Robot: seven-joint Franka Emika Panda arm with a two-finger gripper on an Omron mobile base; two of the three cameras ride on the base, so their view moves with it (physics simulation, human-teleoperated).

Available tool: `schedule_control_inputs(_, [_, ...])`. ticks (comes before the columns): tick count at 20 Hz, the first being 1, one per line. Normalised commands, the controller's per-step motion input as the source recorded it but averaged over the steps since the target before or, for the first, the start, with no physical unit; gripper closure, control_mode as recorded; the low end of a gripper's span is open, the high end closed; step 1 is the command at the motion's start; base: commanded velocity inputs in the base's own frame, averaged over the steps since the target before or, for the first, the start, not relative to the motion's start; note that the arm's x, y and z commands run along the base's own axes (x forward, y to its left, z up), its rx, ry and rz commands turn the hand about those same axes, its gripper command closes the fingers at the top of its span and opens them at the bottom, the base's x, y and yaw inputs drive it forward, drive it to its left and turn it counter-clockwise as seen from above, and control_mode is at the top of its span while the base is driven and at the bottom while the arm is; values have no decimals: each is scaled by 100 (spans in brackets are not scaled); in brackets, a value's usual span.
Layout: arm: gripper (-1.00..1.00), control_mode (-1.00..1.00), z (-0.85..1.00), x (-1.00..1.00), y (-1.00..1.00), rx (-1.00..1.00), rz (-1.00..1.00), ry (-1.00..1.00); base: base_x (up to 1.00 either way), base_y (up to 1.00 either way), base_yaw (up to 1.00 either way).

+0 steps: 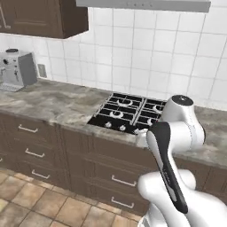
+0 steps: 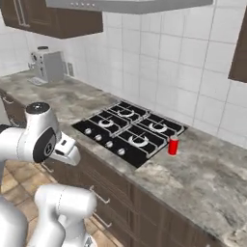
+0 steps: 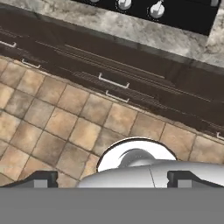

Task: Four empty soda cans are scattered around the kitchen. Gather all the cans and cluster them next to the stove for recycling.

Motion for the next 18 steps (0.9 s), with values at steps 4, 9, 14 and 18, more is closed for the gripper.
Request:
schedule_control_inputs(4, [-100, 100, 0, 0, 0, 0, 0, 0, 11, 23, 90])
schedule_control_inputs(9, [-100, 100, 0, 0, 0, 0, 0, 0, 17, 14, 74])
schedule_control_inputs(14, [-100, 100, 0, 0, 0, 0, 0, 0, 0, 76, 81])
schedule_control_inputs(18, [-100, 100, 0, 0, 0, 0, 0, 0, 1, 28, 96])
